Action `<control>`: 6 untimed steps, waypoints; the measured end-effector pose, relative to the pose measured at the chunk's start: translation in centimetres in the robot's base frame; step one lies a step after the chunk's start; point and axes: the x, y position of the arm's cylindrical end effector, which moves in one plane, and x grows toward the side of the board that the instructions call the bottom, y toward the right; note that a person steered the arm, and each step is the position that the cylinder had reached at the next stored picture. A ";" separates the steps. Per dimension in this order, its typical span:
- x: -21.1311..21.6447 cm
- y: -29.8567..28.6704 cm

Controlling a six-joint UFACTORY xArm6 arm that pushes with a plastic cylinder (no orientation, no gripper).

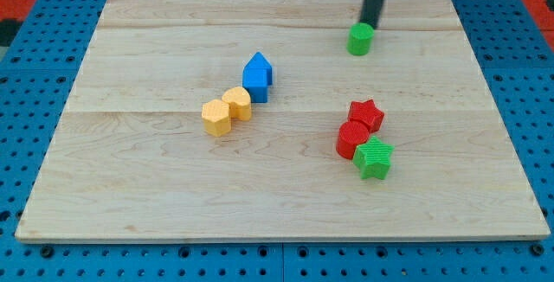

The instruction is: Push the green circle to the top center of the board

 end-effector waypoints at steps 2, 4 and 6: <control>5.8 8.7; 5.1 -1.4; 6.9 -4.5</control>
